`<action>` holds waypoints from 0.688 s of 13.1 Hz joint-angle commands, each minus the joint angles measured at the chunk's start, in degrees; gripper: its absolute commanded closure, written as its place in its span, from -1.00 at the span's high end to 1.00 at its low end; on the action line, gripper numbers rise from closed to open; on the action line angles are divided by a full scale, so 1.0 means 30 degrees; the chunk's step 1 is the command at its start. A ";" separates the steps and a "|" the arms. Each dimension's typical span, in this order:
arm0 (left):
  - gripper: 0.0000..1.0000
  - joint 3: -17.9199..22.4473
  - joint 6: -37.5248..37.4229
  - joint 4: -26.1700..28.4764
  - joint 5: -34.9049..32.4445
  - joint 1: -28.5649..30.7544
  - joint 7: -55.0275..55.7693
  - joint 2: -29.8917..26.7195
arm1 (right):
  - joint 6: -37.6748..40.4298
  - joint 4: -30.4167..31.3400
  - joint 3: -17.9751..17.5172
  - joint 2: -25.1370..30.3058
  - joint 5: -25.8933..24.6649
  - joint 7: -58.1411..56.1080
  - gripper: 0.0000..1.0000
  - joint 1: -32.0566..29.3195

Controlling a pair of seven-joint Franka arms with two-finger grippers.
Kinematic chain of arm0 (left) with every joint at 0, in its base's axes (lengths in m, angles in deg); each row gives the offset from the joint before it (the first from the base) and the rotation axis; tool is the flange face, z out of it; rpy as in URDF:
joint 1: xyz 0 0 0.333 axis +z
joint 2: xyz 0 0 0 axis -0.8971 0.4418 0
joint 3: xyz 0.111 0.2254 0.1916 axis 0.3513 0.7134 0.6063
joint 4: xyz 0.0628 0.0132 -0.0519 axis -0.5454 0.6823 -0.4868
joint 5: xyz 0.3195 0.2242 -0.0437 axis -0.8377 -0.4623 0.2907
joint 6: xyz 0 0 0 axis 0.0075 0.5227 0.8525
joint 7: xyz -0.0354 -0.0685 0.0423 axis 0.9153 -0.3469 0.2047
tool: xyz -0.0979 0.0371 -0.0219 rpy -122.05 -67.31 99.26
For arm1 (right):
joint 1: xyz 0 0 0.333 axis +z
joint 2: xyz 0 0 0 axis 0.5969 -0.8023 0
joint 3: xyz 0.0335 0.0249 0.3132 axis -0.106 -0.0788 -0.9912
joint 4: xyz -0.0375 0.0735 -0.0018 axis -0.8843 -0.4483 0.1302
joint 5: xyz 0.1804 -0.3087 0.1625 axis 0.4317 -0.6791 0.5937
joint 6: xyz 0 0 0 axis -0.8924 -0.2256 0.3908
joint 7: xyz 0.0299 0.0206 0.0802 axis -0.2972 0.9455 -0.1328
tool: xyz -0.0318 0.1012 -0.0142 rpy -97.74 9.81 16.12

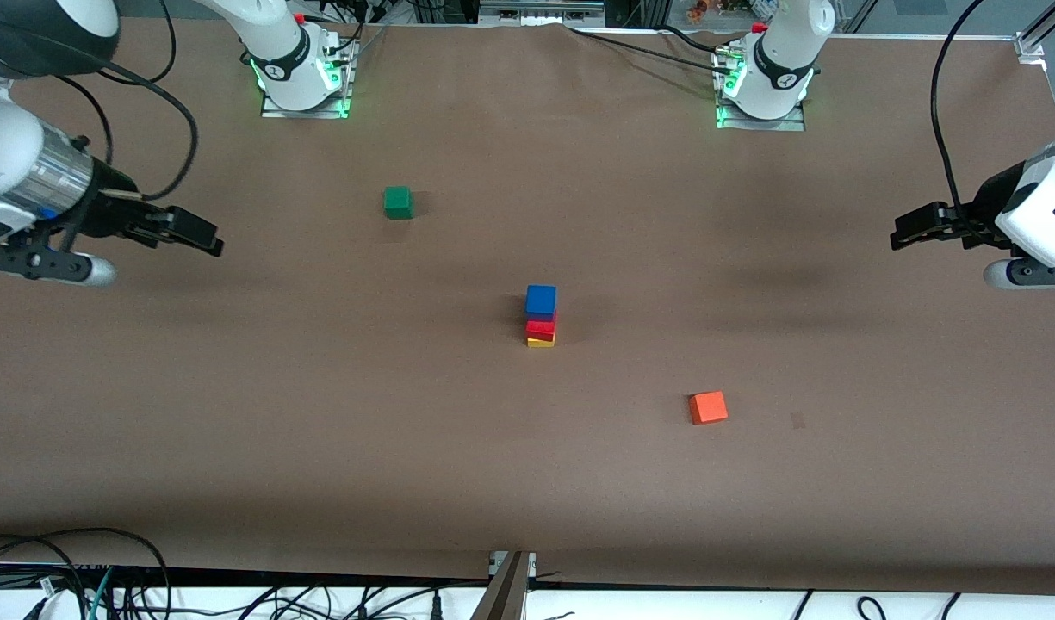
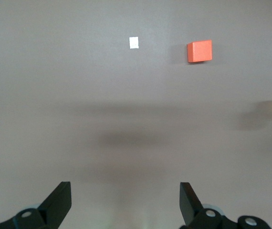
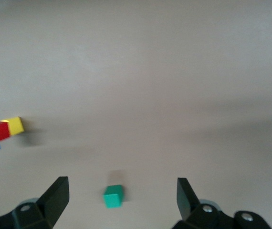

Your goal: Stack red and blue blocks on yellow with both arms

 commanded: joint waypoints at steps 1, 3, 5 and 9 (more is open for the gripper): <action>1.00 0.0062 0.0078 0.0022 0.0351 0.0000 -0.0179 -0.0041 | -0.0615 0.2302 -0.1257 0.1988 -0.1147 -0.1264 1.00 -0.1494; 1.00 0.0062 0.0106 -0.0123 0.0350 0.0000 -0.0208 0.0048 | -0.0616 0.2423 -0.2750 0.2109 -0.2204 -0.1557 1.00 -0.2783; 1.00 0.0062 -0.0098 -0.0765 0.0350 0.0000 -0.0237 0.0485 | -0.0558 0.2336 -0.3108 0.2080 -0.2236 -0.1997 1.00 -0.3170; 1.00 0.0062 -0.0127 -0.0827 0.0350 -0.0001 -0.0237 0.0546 | -0.0498 0.1838 -0.3079 0.1846 -0.2236 -0.3082 1.00 -0.3112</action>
